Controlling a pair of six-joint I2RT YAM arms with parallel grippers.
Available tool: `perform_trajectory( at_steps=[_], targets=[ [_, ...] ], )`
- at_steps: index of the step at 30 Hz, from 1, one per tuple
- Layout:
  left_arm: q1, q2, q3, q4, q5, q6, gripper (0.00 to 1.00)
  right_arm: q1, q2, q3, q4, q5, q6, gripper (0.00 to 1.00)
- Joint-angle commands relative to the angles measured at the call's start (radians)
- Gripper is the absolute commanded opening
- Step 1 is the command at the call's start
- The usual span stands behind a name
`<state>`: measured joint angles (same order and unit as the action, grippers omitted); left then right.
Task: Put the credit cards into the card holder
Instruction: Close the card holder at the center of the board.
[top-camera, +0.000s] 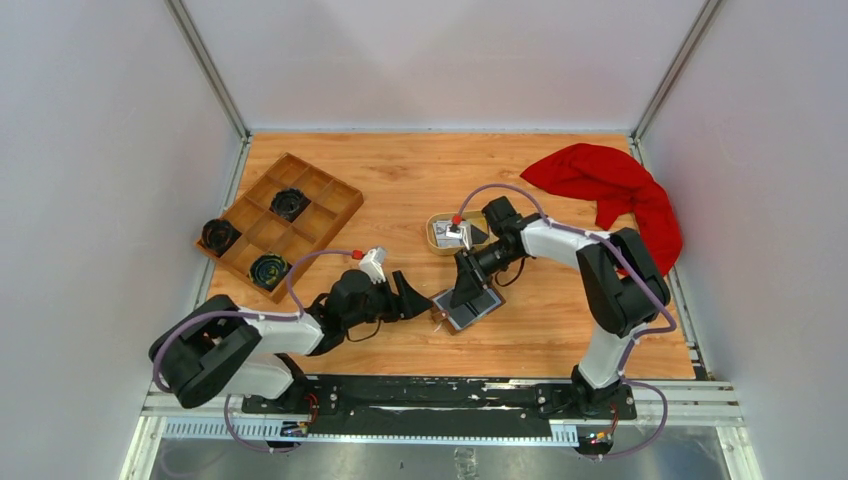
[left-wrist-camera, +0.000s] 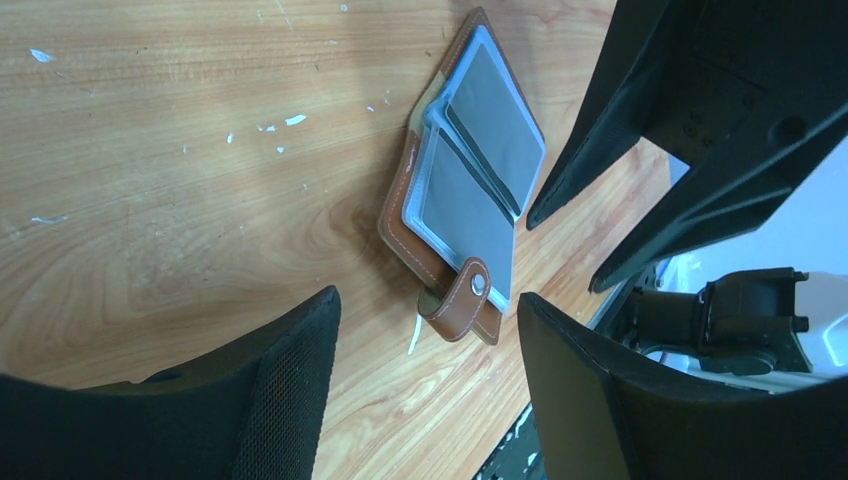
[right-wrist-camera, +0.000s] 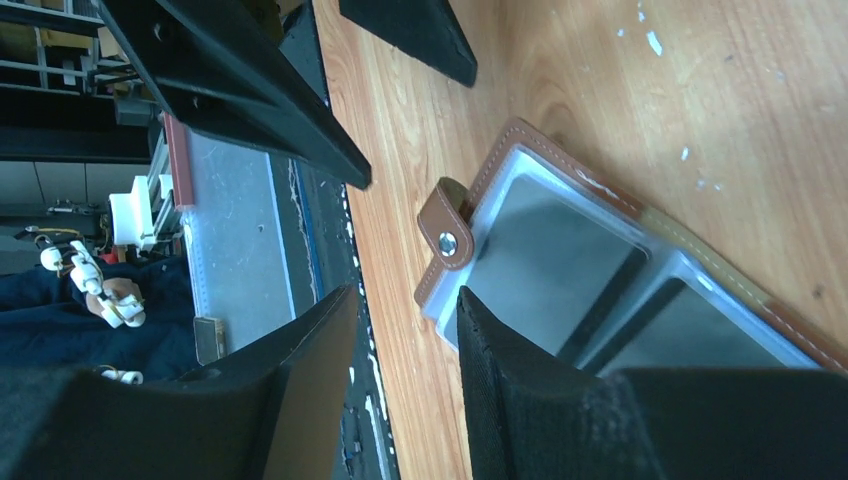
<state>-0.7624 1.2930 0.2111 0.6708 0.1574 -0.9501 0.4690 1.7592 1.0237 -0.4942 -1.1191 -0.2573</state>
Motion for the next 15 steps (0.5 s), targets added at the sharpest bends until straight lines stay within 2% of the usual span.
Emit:
perform_trajectory(
  at_steps=[1,7,15],
  targets=[
    [0.005,0.072,0.021,0.104,0.002,-0.040,0.66,0.036,0.039,-0.012,0.081,0.035,0.121,0.45],
    [0.005,0.206,0.036,0.233,0.022,-0.080,0.60,0.041,0.078,-0.001,0.086,0.083,0.144,0.46],
    [0.005,0.378,0.031,0.447,0.065,-0.147,0.49,0.062,0.114,0.007,0.086,0.067,0.151,0.46]
  ],
)
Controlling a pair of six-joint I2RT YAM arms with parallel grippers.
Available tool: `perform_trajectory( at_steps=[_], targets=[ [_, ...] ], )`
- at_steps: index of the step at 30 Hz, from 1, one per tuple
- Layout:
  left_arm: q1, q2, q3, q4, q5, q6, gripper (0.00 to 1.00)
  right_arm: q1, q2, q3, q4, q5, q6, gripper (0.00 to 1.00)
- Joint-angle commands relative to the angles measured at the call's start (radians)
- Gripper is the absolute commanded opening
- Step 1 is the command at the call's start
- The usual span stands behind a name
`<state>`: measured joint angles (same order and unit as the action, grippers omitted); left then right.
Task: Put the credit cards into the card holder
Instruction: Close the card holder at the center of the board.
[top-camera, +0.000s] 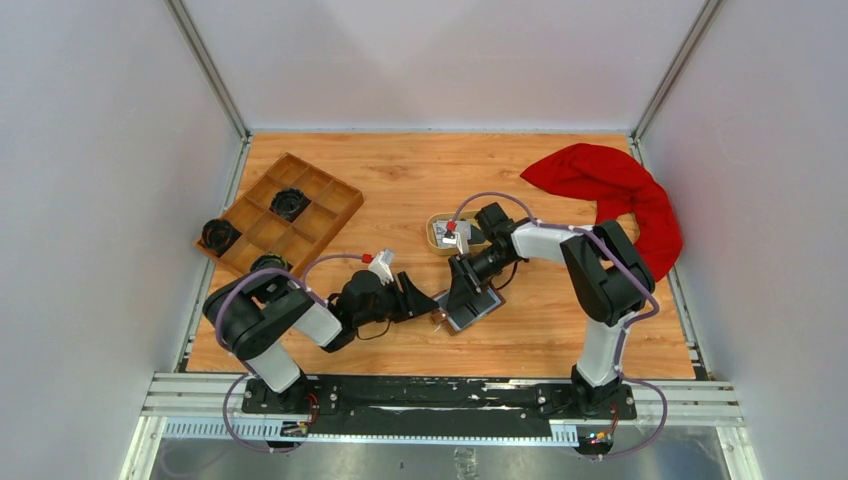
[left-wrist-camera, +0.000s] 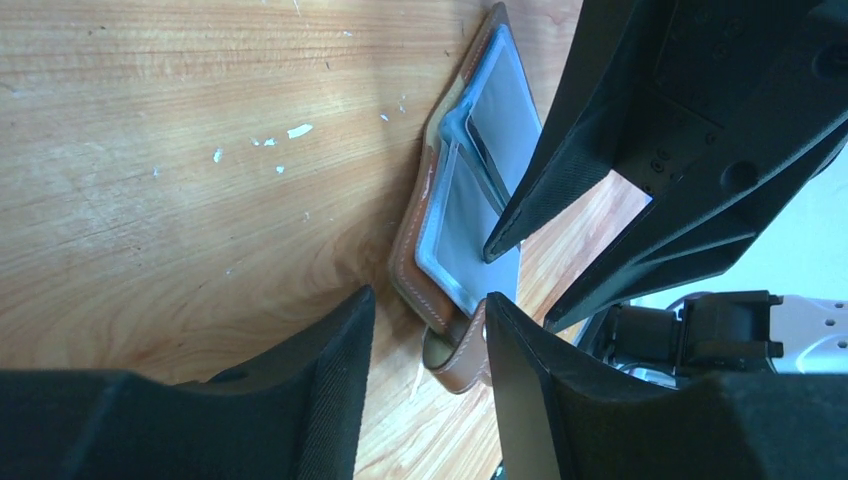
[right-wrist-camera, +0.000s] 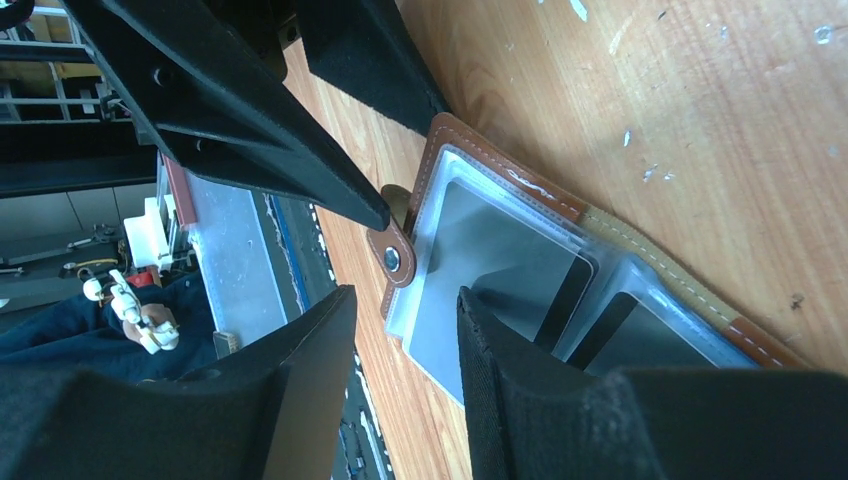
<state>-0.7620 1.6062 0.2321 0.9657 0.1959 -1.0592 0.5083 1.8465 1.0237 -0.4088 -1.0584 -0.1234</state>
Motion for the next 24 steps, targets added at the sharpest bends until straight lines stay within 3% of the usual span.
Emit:
perform_trajectory(
  at_steps=[1,10,24],
  targets=[
    [0.004,0.078,0.008,0.172,0.030,-0.043,0.47,0.025,0.032,0.009,0.001,0.001,0.018,0.46],
    [0.004,0.130,0.012,0.235,0.051,-0.065,0.27,0.034,0.044,0.014,0.000,-0.045,0.021,0.45],
    [0.004,0.187,0.006,0.335,0.064,-0.109,0.11,0.058,0.048,0.020,-0.011,-0.055,0.011,0.40]
  ],
)
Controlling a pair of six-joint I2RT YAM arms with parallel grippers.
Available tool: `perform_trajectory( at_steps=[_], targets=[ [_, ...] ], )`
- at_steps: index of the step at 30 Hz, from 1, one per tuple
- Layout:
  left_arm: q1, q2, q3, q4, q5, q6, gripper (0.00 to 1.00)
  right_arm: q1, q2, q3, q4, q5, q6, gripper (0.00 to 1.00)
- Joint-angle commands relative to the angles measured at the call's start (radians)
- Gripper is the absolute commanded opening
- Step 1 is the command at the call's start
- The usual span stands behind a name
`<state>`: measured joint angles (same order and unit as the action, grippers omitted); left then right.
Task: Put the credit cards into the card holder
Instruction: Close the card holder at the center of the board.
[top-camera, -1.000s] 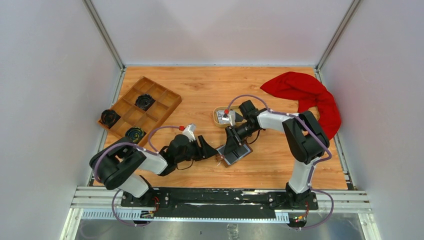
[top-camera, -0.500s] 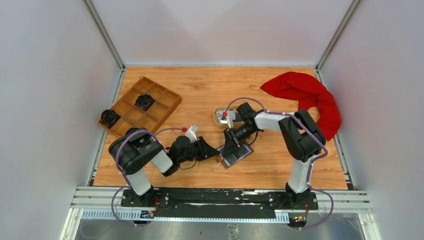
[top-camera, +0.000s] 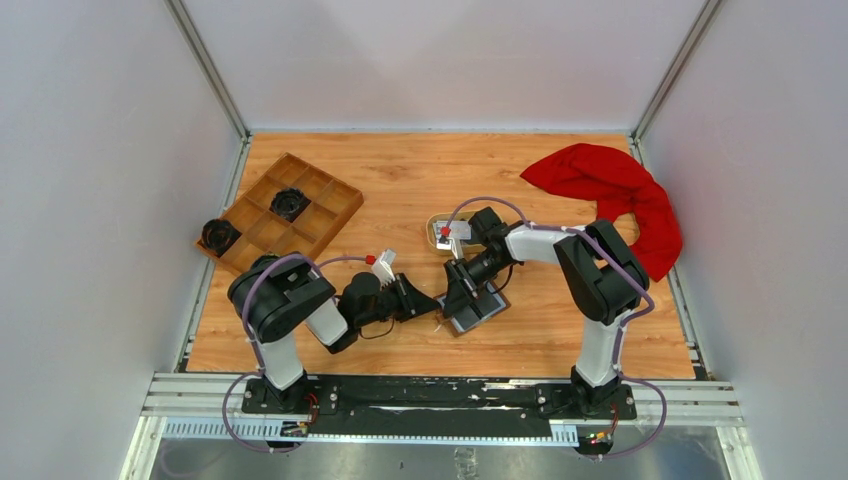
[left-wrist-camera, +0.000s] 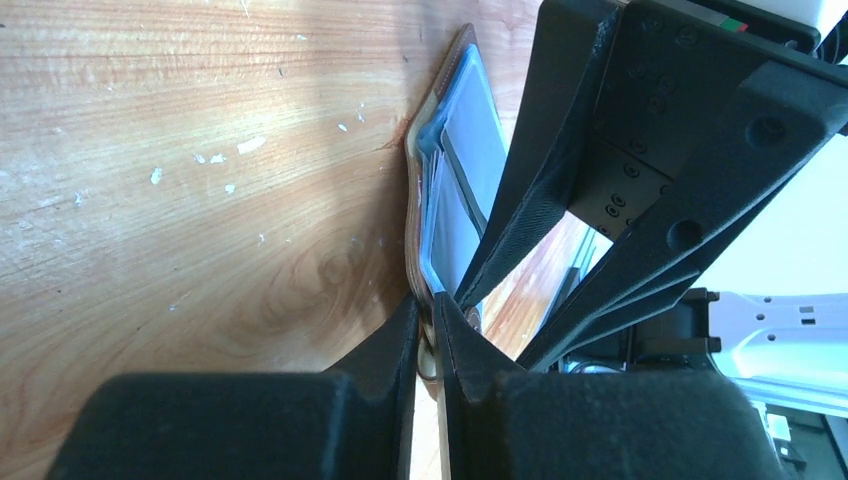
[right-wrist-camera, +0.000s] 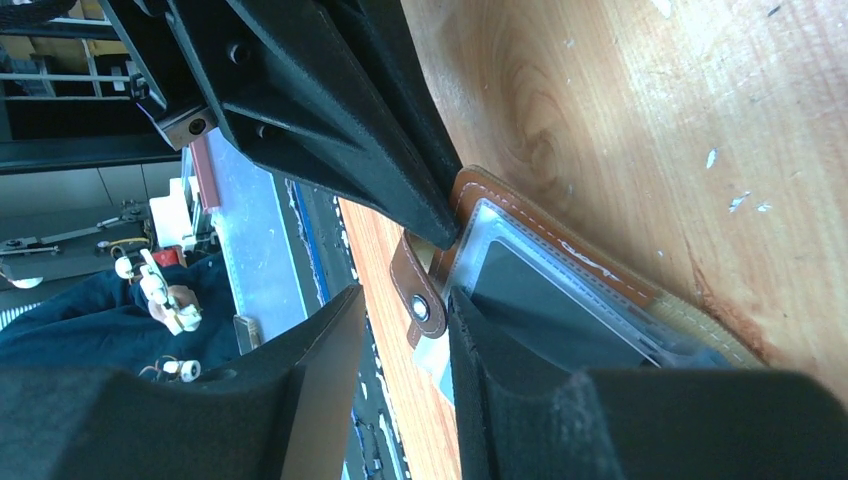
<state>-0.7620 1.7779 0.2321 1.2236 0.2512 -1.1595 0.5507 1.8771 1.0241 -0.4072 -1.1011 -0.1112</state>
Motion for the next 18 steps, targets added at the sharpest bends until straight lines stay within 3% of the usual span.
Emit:
perform_trajectory(
  at_steps=[1,3,9,12,18],
  targets=[
    [0.004,0.015,0.006,0.079,0.007,-0.009,0.10,0.017,0.017,0.020,-0.016,-0.011,-0.003,0.39],
    [0.004,0.014,0.003,0.080,0.003,-0.009,0.09,0.021,0.017,0.022,-0.020,-0.008,-0.008,0.36],
    [0.004,0.004,-0.002,0.076,-0.004,-0.003,0.08,0.021,0.015,0.040,-0.054,0.006,-0.050,0.09],
    [0.004,-0.005,-0.006,0.066,-0.008,0.002,0.08,0.022,0.002,0.075,-0.122,0.056,-0.117,0.01],
    [0.006,-0.066,0.001,-0.003,-0.014,0.029,0.18,-0.006,-0.044,0.142,-0.285,0.123,-0.285,0.00]
  ],
)
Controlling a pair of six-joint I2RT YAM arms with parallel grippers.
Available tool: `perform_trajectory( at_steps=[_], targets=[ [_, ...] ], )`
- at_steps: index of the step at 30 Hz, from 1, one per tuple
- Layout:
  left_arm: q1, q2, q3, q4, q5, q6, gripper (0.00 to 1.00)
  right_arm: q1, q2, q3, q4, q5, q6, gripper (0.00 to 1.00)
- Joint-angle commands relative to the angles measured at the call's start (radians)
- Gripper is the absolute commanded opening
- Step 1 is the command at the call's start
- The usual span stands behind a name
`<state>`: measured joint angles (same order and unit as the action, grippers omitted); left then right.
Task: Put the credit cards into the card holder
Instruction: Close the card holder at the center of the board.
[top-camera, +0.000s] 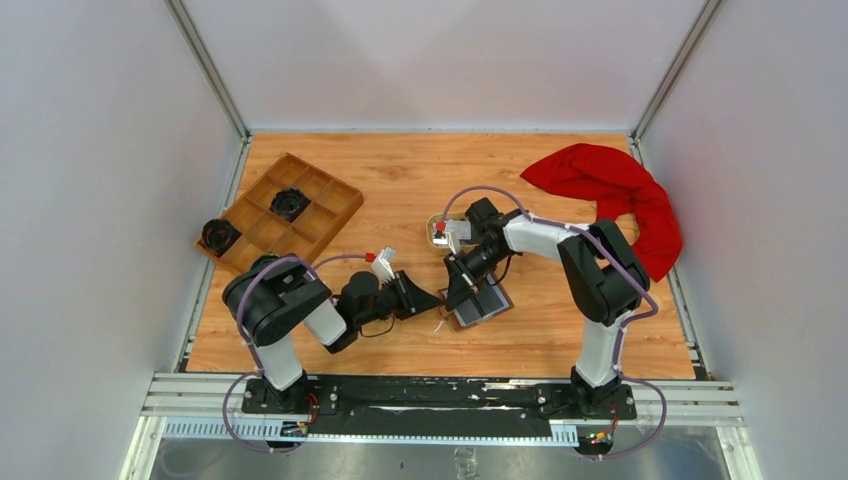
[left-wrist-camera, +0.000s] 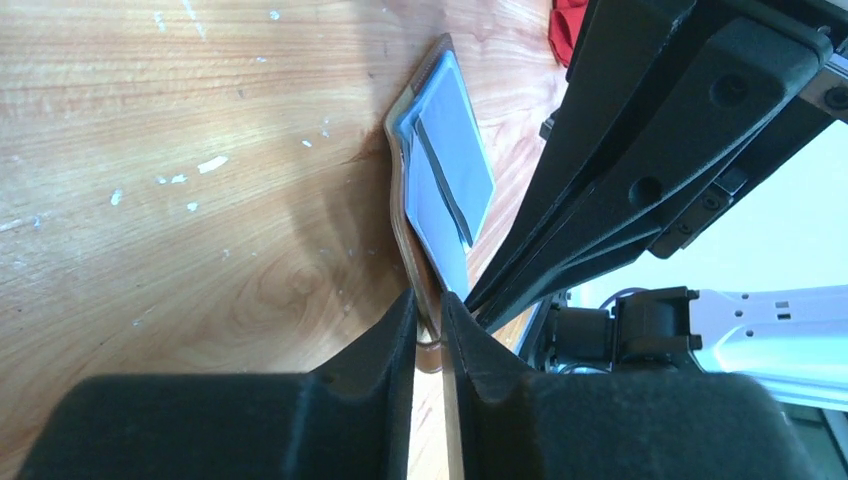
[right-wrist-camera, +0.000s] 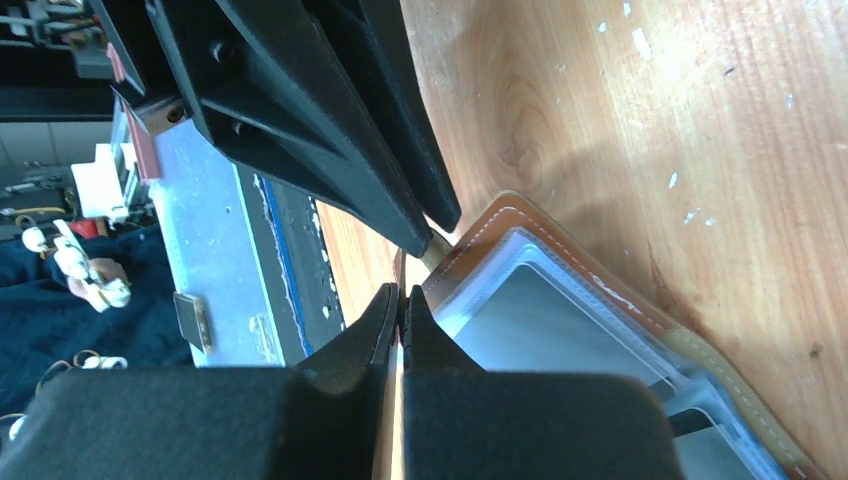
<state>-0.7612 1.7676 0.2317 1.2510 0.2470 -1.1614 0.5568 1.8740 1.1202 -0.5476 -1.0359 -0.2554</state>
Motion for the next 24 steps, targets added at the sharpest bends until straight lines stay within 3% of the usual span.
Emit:
perform_trajectory(
  at_steps=[1,6,12,19,24],
  targets=[
    [0.005,-0.074,0.003,-0.051,-0.010,0.041,0.21,-0.027,-0.042,0.058,-0.194,0.053,-0.173,0.00],
    [0.006,-0.191,0.016,-0.197,-0.030,0.105,0.40,-0.097,-0.018,0.150,-0.403,0.072,-0.329,0.00],
    [0.005,-0.338,0.037,-0.361,-0.056,0.215,0.57,-0.201,-0.015,0.176,-0.524,0.123,-0.460,0.00],
    [-0.022,-0.371,0.057,-0.378,-0.069,0.293,0.63,-0.333,-0.025,0.211,-0.612,0.135,-0.522,0.00],
    [-0.146,-0.308,0.137,-0.377,-0.157,0.357,0.65,-0.367,-0.052,0.226,-0.628,0.063,-0.511,0.00]
  ],
)
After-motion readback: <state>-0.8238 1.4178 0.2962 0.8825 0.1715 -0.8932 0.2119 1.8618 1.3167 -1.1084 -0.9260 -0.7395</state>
